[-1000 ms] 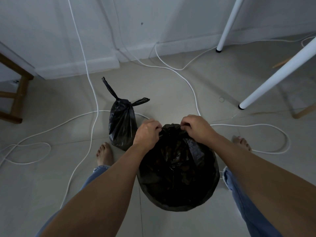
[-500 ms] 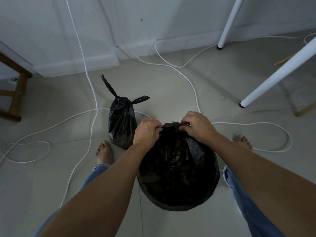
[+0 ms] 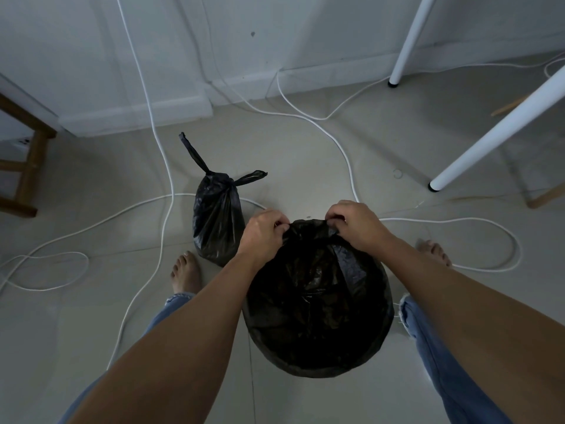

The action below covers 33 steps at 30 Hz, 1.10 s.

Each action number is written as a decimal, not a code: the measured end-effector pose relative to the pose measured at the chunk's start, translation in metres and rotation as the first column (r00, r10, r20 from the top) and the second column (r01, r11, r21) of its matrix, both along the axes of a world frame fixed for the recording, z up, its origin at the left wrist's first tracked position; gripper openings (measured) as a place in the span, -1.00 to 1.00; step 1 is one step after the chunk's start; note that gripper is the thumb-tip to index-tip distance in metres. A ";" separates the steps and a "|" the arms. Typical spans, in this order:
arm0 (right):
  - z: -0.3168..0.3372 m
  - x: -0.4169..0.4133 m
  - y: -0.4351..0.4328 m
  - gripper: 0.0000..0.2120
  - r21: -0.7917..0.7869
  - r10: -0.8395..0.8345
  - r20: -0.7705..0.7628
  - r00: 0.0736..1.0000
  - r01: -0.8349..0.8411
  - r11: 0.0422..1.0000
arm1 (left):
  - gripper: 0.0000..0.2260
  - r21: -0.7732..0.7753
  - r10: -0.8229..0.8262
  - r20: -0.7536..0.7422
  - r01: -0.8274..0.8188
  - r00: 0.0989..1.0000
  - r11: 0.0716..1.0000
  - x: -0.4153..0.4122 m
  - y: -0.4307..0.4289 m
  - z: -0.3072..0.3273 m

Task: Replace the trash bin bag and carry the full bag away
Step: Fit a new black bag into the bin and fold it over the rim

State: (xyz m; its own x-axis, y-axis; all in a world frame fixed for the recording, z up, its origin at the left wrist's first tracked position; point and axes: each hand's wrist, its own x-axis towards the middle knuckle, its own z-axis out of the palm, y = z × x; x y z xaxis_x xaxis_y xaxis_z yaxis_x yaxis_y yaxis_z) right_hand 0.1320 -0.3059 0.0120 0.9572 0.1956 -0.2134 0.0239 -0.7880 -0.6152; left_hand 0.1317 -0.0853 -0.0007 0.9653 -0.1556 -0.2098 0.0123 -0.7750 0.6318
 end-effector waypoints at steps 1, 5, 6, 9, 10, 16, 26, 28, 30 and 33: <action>0.000 0.000 -0.001 -0.90 0.019 -0.019 -0.023 1.000 0.020 1.000 | -0.91 -0.006 0.022 -0.034 -0.022 0.999 1.000 0.001 0.001 0.001; 0.001 -0.003 -0.008 -0.90 0.095 -0.088 -0.097 0.991 0.097 0.991 | -0.92 -0.031 0.085 -0.096 -0.088 0.992 0.996 0.001 0.007 0.003; 0.001 -0.003 -0.008 -0.90 0.104 -0.088 -0.102 0.991 0.099 0.990 | -0.90 -0.039 0.089 -0.090 -0.093 0.992 0.995 0.000 0.008 0.004; 0.001 -0.003 -0.006 -0.88 0.080 -0.049 -0.085 0.995 0.056 0.995 | -0.87 -0.051 0.067 -0.063 -0.070 0.996 0.996 -0.002 0.007 0.005; -0.001 -0.002 -0.005 -0.86 0.063 -0.029 -0.072 0.997 0.034 0.997 | -0.86 -0.038 0.053 -0.052 -0.055 0.997 0.998 -0.003 0.007 0.006; -0.003 -0.002 -0.002 -0.82 0.000 -0.008 -0.043 0.999 0.008 1.000 | -0.84 0.040 -0.039 -0.040 0.040 0.998 0.998 -0.008 0.005 0.006; -0.003 -0.003 0.000 -0.78 -0.216 0.113 -0.086 0.990 -0.130 0.968 | -0.85 0.333 -0.197 -0.029 0.195 0.980 0.923 -0.015 -0.004 0.011; -0.002 -0.003 0.002 -0.78 -0.249 0.110 -0.088 0.990 -0.129 0.960 | -0.84 0.375 -0.195 -0.040 0.195 0.980 0.906 -0.016 -0.006 0.011; -0.003 -0.002 0.002 -0.78 -0.270 0.109 -0.100 0.989 -0.133 0.954 | -0.84 0.405 -0.197 -0.040 0.196 0.980 0.893 -0.017 -0.008 0.011; -0.001 -0.005 -0.001 -0.77 -0.229 0.060 -0.127 0.990 -0.089 0.969 | -0.83 0.443 -0.195 -0.047 0.196 0.980 0.875 -0.017 -0.009 0.013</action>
